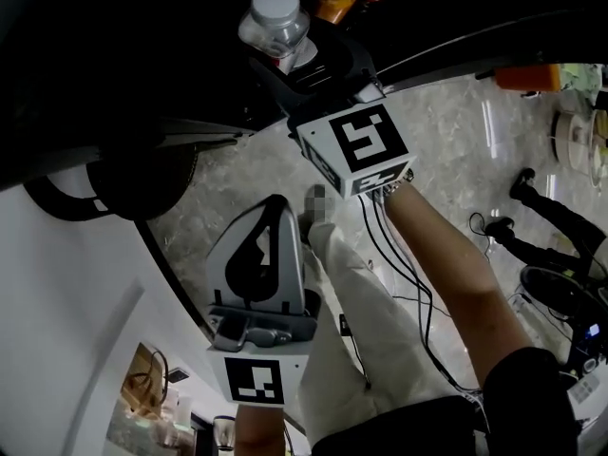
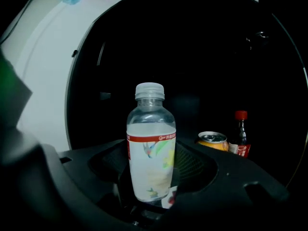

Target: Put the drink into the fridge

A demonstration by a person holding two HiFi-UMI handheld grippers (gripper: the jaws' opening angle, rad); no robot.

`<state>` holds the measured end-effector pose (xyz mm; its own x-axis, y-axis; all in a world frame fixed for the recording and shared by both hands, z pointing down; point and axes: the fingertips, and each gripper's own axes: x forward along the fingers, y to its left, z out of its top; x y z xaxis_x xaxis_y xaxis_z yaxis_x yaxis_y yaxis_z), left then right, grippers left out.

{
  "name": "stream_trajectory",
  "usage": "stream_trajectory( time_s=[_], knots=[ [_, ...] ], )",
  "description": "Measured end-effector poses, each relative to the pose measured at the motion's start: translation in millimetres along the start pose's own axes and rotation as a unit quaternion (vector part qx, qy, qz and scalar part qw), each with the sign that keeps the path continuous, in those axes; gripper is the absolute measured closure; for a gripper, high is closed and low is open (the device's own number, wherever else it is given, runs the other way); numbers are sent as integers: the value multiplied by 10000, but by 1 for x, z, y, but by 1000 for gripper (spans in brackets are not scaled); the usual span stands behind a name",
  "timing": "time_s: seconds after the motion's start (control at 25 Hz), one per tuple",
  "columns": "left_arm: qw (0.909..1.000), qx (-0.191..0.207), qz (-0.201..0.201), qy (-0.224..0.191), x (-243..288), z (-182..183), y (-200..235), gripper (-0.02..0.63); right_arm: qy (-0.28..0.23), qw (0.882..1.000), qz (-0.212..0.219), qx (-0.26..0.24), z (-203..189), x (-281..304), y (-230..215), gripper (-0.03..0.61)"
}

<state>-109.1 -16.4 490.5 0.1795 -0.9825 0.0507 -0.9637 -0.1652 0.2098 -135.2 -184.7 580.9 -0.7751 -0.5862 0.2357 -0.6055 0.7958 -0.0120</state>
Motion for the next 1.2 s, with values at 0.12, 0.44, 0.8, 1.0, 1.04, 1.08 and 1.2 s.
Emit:
stream_trajectory(
  time_s=[0.12,0.44,0.8,1.0,1.04,1.08,1.2],
  knots=[
    [10000,-13,58,5,-1,0,4,604,41,10000,32,-33,-1,13,0,276],
    [9997,-44,222,69,2,-3,12,604,-16,9999,114,56,5,45,-3,276],
    [9994,164,153,247,-5,-7,9,604,8,9998,66,196,-1,58,-5,276],
    [9993,181,38,329,-6,-18,5,604,18,9998,92,196,-9,58,-1,276],
    [9992,180,10,345,-5,-20,3,604,11,9998,109,136,-10,58,0,276],
    [9992,170,-12,353,-5,-21,1,604,6,9999,120,78,-10,58,1,276],
    [9992,125,-63,369,-5,-24,-4,604,6,10000,88,15,-11,57,3,276]
  ],
)
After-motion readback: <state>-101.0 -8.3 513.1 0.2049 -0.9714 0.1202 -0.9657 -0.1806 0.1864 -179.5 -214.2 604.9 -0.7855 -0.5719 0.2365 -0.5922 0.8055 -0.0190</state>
